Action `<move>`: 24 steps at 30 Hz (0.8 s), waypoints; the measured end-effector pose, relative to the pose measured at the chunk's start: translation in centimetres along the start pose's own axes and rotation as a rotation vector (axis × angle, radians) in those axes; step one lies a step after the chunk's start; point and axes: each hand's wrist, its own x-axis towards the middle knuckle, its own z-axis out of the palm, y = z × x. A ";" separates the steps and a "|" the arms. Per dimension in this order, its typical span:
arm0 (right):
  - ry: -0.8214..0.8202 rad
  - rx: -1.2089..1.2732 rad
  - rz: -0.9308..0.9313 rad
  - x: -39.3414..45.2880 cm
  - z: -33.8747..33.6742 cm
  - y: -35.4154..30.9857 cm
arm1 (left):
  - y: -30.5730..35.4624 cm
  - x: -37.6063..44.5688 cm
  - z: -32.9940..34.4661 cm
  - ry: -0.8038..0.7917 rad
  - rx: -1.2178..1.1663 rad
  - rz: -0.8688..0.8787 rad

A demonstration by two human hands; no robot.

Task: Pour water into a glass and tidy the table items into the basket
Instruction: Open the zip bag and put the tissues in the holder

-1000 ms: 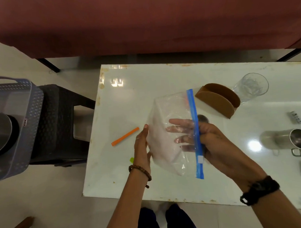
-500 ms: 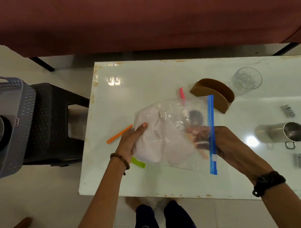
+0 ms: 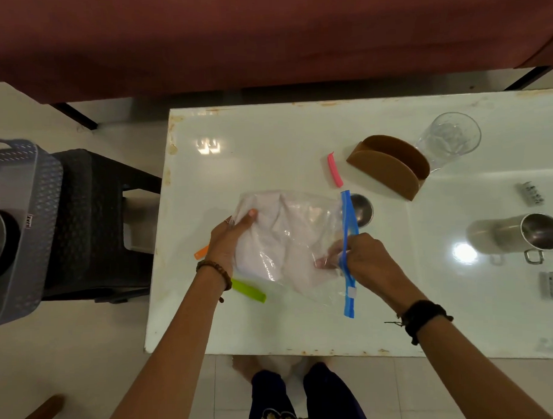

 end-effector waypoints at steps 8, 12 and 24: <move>0.194 0.282 -0.124 -2.5 -1.9 -0.7 | 0.1 2.1 -3.9 0.151 0.390 0.137; 0.210 0.474 -0.131 -3.6 -2.5 -0.8 | -0.8 2.1 -4.7 0.257 0.590 0.233; 0.081 1.392 0.006 -5.6 -1.9 -3.0 | -0.7 -4.2 5.2 -0.003 -0.331 0.107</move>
